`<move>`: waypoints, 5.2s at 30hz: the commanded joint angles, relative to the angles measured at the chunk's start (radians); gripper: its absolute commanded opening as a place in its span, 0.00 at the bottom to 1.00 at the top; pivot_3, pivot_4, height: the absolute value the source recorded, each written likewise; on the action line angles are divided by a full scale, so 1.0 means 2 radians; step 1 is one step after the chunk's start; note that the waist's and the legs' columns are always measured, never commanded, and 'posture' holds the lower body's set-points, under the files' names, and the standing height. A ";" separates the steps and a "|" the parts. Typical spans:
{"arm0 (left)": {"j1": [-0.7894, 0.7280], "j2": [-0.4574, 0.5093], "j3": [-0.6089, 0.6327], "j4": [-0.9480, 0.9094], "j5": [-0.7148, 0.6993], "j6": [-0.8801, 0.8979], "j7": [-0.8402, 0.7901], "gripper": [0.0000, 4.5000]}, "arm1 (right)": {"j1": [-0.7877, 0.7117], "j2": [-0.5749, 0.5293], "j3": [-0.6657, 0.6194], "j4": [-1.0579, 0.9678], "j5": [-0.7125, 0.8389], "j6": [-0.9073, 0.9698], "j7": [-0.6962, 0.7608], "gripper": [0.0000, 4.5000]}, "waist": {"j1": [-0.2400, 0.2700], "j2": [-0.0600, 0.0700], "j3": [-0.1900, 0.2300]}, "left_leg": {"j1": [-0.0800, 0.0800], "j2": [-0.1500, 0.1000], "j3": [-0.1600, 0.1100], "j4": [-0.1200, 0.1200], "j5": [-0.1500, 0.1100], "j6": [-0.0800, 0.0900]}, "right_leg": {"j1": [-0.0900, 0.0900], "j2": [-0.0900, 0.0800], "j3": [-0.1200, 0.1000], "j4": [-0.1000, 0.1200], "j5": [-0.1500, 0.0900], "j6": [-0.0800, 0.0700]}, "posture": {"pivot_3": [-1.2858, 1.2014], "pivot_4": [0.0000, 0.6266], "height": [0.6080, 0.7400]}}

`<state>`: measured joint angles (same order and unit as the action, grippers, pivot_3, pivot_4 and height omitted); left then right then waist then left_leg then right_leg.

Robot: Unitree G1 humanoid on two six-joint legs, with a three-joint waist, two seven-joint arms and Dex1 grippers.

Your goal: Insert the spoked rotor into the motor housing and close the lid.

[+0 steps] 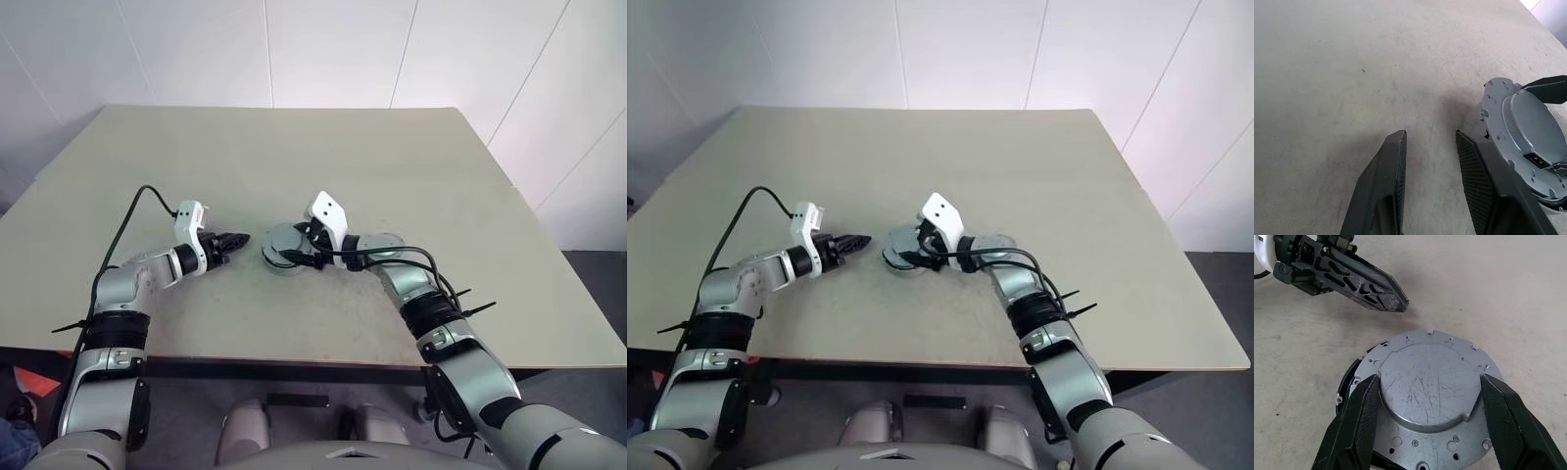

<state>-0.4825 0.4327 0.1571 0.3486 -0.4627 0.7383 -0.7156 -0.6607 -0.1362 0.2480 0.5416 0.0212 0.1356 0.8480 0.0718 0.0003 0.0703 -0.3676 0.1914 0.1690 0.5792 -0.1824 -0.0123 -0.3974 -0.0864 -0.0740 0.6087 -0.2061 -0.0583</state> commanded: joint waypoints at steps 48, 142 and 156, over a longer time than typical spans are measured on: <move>0.000 0.006 0.006 -0.004 0.001 -0.011 -0.004 0.39 | 0.019 -0.004 0.019 -0.048 0.015 0.028 0.019 0.73 | 0.000 0.000 0.000 | 0.002 0.000 0.000 0.000 0.000 0.000 | 0.001 0.000 0.000 0.001 0.000 0.000 | 0.52 0.00 1.00; 0.005 0.001 -0.001 -0.007 0.004 -0.009 0.001 0.39 | 0.020 -0.013 -0.002 -0.044 0.033 0.052 0.041 0.71 | 0.003 0.000 0.000 | 0.002 0.000 0.000 0.000 0.000 0.000 | 0.002 0.000 0.000 0.000 0.000 0.000 | 0.52 0.00 1.00; 0.007 0.001 -0.001 -0.004 0.005 -0.012 0.000 0.39 | 0.014 -0.011 -0.009 -0.046 0.032 0.049 0.019 0.71 | 0.004 0.000 0.000 | 0.002 0.000 0.000 0.000 0.000 0.000 | 0.002 0.000 0.000 0.000 0.000 0.000 | 0.52 0.00 1.00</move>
<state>-0.4579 0.4302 0.1513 0.3586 -0.4537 0.7281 -0.7115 -0.6163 -0.1610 0.2447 0.4544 0.0839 0.2479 0.9017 0.0799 -0.0001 0.0700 -0.3643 0.1912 0.1681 0.5798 -0.1821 -0.0126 -0.3941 -0.0864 -0.0741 0.6095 -0.2061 -0.0583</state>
